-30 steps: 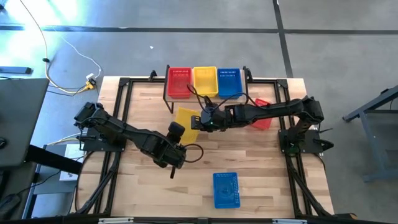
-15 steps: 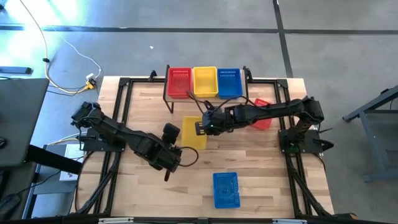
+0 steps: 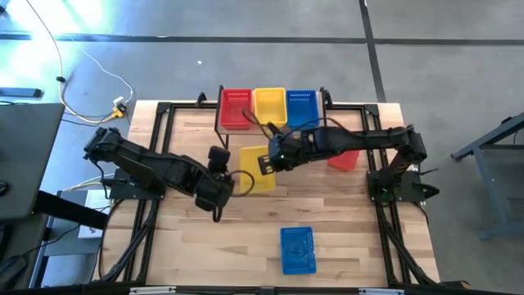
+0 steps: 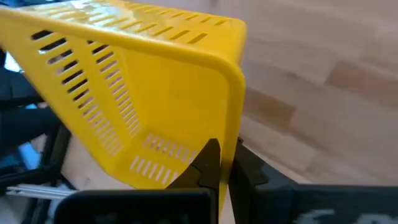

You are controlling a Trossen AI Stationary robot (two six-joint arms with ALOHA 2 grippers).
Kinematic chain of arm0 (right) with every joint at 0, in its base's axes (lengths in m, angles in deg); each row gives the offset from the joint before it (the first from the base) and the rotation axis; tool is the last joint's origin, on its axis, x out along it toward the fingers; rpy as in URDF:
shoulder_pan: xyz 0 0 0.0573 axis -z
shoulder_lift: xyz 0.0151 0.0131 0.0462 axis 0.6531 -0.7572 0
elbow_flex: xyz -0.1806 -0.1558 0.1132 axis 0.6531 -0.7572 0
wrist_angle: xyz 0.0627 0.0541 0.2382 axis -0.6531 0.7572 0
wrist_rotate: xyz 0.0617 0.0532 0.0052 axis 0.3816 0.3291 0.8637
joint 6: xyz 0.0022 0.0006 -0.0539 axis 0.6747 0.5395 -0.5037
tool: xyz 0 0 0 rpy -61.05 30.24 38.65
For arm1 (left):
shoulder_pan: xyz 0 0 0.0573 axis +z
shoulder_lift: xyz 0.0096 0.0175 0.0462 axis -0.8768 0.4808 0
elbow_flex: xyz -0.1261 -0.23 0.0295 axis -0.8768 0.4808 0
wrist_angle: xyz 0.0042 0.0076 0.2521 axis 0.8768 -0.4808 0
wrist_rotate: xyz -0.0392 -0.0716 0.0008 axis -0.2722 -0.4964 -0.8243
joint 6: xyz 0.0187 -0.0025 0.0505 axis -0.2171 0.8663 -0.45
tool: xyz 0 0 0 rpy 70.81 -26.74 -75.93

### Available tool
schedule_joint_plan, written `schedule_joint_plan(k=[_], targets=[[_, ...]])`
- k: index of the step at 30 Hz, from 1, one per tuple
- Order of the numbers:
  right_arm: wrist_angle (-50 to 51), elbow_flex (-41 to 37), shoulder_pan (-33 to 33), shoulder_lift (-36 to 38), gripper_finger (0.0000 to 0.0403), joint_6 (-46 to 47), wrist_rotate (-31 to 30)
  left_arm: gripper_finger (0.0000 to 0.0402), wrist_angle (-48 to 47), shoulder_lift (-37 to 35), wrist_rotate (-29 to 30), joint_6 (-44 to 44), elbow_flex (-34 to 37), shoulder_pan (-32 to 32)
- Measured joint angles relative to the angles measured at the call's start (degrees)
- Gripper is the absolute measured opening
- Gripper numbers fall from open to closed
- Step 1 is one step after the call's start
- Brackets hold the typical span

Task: Stack baskets on shelf by color
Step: Stack the yellow bin on top of the yellow bin on the shelf

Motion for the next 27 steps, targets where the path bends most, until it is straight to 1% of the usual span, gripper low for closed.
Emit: schedule_joint_plan(k=[5, 10, 18, 21, 27], targets=[[8.1, 7.9, 1.8, 0.0, 0.0000, -3.6, -0.9, 0.0142, -0.4, -3.5, 0.0, 1.2, 0.1, 2.1], [12.1, 15.3, 4.5, 0.0, 0.0000, -7.8, -1.2, 0.0142, 0.0, -6.5, 0.0, 2.5, 0.0, 4.4], [19.1, 25.8, 12.0, 0.0, 0.0000, -15.6, -0.1, 0.0143, -0.1, -9.1, -0.2, 5.0, 0.0, 8.4], [20.0, 28.9, 16.0, 0.0, 0.0000, -18.8, 2.5, 0.0142, -0.1, -9.6, -0.5, 5.4, 0.0, 10.1], [20.1, 31.9, 26.3, 0.0, 0.0000, -25.9, 13.3, 0.0142, -0.1, -9.6, -0.8, 5.6, 0.0, 12.9]])
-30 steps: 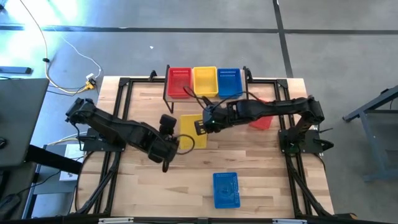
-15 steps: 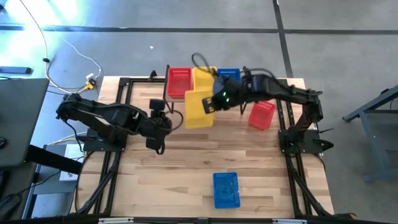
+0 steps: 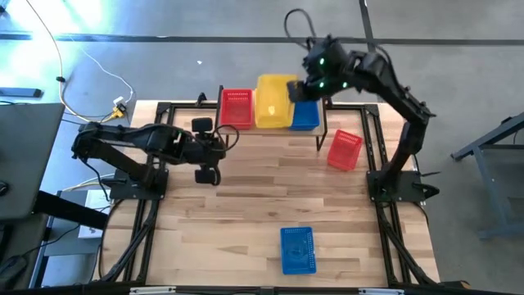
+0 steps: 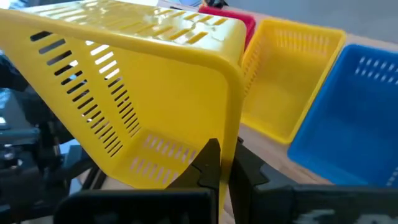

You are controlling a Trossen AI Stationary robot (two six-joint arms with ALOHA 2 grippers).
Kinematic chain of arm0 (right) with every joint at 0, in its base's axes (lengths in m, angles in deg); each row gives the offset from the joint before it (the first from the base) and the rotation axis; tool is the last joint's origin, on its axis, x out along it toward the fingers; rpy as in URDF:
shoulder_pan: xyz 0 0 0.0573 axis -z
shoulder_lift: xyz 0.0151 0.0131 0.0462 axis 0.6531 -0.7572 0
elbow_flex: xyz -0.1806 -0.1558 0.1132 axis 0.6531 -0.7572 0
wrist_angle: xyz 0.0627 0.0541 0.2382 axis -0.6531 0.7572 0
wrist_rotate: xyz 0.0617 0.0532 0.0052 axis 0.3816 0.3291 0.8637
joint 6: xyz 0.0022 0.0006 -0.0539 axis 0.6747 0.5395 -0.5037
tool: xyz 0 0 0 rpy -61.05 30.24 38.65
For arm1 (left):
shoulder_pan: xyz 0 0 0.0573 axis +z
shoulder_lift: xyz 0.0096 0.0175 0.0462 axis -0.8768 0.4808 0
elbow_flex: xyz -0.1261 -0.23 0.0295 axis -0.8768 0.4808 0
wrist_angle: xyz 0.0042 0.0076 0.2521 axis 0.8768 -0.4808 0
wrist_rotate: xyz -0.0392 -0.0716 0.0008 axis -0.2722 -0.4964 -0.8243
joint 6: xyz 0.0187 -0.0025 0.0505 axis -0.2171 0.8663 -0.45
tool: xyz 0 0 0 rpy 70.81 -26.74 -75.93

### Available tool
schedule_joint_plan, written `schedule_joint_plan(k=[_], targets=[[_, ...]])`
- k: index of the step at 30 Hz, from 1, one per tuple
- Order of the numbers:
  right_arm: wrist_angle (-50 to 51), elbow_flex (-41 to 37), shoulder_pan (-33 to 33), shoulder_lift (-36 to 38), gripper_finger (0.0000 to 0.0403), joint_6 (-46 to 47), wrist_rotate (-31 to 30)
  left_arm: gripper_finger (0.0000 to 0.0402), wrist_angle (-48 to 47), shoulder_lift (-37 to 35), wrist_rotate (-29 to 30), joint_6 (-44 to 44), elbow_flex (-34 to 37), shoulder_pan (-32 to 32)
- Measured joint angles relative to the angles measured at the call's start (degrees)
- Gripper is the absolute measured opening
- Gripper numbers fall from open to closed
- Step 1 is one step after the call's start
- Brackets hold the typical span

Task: Stack baskets on shelf by color
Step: Stack the yellow bin on top of the yellow bin on the shelf

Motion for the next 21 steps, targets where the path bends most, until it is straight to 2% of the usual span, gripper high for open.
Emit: schedule_joint_plan(k=[11, 15, 21], targets=[[0.0, -0.3, 18.5, -3.6, 0.0000, -10.5, 22.3, 0.0142, 0.0, 0.0, -0.2, 1.8, 0.0, 4.4], [0.1, -0.3, 21.7, -6.5, 0.0000, -11.8, 28.4, 0.0142, 0.0, 0.0, -1.6, 4.3, 0.0, 6.2], [0.6, -0.3, 22.5, -10.6, 0.0000, -12.5, 35.0, 0.0142, 0.0, 0.0, -4.5, 8.3, 0.0, 7.7]])
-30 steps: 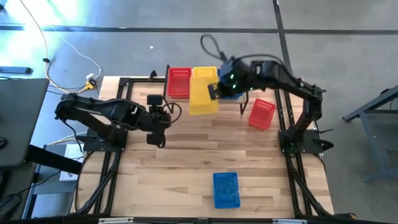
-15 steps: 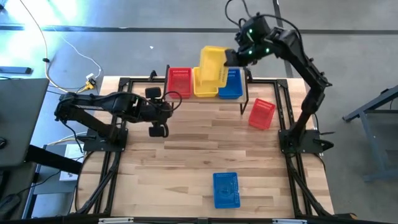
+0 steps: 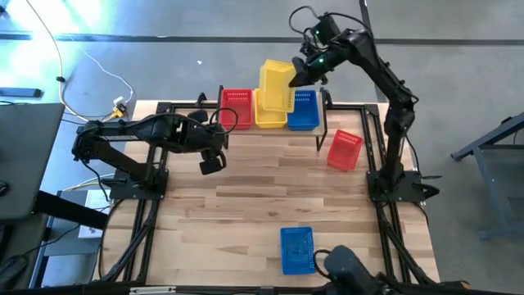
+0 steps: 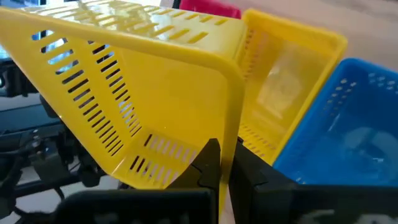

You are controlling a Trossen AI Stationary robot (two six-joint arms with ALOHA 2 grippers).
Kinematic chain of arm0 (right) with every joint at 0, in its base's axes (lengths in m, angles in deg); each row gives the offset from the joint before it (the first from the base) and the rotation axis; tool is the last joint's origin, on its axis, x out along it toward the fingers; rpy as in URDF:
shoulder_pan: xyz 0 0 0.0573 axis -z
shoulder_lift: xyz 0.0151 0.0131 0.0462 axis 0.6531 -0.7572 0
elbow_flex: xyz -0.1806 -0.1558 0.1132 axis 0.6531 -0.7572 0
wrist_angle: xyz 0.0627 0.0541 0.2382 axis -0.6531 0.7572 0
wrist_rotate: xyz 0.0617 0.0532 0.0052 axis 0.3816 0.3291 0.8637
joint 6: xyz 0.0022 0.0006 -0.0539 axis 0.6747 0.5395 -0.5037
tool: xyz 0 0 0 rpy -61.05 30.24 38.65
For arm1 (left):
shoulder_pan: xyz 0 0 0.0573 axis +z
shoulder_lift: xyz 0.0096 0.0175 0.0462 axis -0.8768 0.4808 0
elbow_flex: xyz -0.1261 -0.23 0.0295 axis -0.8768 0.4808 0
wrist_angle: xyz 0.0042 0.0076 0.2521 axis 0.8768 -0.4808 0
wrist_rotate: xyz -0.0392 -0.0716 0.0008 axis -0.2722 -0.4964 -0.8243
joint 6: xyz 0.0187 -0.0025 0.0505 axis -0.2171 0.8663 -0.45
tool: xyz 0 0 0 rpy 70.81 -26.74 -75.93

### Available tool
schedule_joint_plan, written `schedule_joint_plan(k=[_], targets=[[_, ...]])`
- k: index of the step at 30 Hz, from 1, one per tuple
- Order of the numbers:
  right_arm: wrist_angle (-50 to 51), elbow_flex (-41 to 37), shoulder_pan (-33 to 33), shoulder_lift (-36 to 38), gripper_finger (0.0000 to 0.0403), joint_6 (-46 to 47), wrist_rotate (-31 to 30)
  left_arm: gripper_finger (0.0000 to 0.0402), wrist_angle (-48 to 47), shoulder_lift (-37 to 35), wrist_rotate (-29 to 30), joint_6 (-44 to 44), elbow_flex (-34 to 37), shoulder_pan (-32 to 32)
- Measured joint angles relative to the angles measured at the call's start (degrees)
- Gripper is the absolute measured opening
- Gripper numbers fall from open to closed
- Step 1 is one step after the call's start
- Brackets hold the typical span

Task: Stack baskets on shelf by color
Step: Stack the yellow bin on top of the yellow bin on the shelf

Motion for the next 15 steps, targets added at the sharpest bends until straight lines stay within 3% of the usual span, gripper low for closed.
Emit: schedule_joint_plan(k=[6, 15], targets=[[1.8, 0.0, -0.7, -1.8, 0.0000, 0.1, -0.3, 0.0142, -1.4, 0.0, -2.0, 0.5, 0.0, -0.1], [2.0, 0.0, -1.8, -2.1, 0.0000, 1.1, -7.4, 0.0142, -3.2, 0.0, -2.7, 0.5, 0.0, -0.3]])
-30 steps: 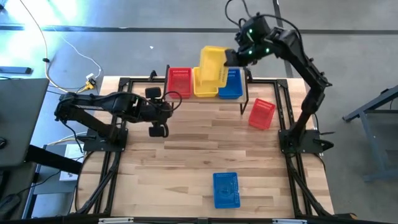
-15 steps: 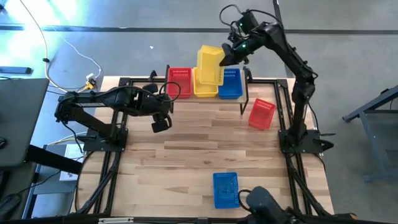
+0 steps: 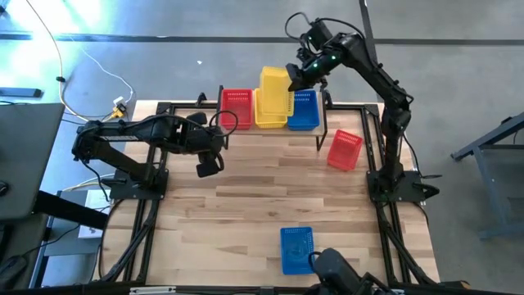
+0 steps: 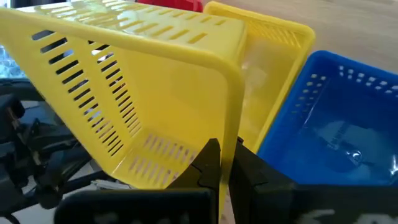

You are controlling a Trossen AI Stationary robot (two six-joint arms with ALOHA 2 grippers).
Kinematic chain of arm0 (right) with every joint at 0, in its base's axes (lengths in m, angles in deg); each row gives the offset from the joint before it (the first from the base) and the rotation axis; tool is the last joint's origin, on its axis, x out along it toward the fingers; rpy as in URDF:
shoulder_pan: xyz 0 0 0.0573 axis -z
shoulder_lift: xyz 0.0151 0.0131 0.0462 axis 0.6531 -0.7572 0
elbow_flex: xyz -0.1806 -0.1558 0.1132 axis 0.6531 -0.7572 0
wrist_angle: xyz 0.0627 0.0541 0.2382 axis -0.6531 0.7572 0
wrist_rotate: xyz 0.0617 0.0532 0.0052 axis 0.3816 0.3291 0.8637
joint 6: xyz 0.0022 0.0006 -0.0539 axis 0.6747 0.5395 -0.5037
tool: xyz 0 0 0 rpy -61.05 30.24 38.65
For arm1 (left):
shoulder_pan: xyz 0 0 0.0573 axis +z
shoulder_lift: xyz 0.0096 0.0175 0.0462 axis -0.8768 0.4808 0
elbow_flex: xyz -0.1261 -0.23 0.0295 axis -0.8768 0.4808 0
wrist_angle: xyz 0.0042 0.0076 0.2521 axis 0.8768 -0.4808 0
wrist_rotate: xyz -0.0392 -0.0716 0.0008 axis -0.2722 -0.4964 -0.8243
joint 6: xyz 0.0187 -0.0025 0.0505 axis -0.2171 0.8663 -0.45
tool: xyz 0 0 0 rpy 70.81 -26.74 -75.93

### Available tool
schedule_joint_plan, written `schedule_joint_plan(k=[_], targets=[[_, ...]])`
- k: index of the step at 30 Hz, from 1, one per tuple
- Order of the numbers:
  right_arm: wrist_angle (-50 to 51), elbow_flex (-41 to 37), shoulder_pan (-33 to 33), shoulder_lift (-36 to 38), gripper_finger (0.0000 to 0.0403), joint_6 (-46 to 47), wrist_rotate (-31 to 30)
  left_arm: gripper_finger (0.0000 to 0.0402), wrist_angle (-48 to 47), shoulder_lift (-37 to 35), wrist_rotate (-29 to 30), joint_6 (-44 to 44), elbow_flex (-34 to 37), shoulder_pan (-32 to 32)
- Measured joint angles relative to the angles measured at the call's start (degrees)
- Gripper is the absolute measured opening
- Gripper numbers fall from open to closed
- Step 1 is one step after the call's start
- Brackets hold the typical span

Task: Stack baskets on shelf by color
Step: Stack the yellow bin on top of the yellow bin on the shelf

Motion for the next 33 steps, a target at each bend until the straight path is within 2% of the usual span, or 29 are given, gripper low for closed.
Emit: schedule_joint_plan(k=[11, 26, 33], targets=[[3.0, 0.0, -2.3, -0.3, 0.0000, 2.9, -6.0, 0.0142, 0.0, 0.0, 0.1, -1.1, 0.0, 0.0], [3.0, 0.0, -4.0, -2.2, 0.0000, 4.7, -9.3, 0.0142, 0.0, 0.0, 0.2, -2.0, 0.0, 0.0], [3.1, 0.0, -4.6, -3.3, 0.0000, 4.7, -8.9, 0.0142, 0.1, 0.0, 0.2, -3.0, 0.3, 0.0]])
